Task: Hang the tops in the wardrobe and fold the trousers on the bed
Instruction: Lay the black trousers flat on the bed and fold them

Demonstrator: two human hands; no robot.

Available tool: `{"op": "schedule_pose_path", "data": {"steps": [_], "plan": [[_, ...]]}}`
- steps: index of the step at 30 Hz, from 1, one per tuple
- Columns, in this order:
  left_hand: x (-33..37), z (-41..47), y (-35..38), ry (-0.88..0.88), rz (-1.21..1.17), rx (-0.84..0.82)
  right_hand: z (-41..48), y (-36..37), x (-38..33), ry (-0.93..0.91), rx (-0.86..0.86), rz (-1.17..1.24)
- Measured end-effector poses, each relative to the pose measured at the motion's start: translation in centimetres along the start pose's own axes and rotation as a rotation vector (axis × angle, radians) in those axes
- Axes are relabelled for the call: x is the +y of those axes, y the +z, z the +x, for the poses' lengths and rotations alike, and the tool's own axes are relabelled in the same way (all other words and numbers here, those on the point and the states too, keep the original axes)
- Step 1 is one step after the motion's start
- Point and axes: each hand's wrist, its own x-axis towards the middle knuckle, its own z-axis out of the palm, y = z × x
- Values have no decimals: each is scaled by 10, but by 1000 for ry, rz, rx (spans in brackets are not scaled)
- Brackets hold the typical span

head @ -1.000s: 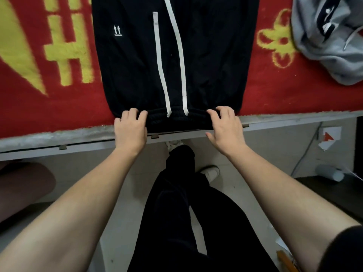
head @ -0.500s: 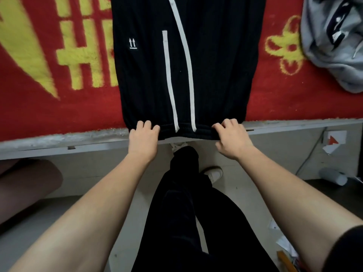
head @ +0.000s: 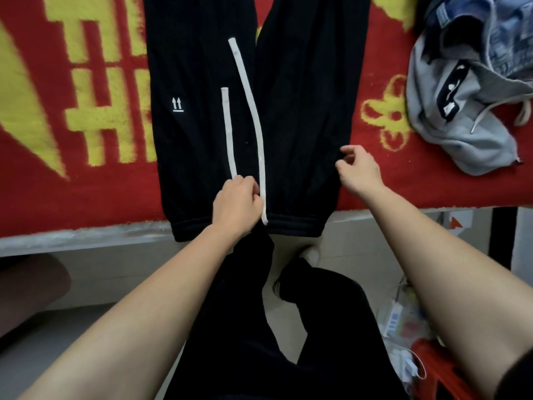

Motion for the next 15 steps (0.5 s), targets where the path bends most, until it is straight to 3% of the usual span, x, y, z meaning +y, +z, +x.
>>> {"op": "schedule_pose_path", "data": {"steps": [7,15], "plan": [[84,28,33,159,-50,-75,48,-20,-18,157,54,379],[116,35,74,-73,150,-274,78,-30,-31,221,-84,561]]}}
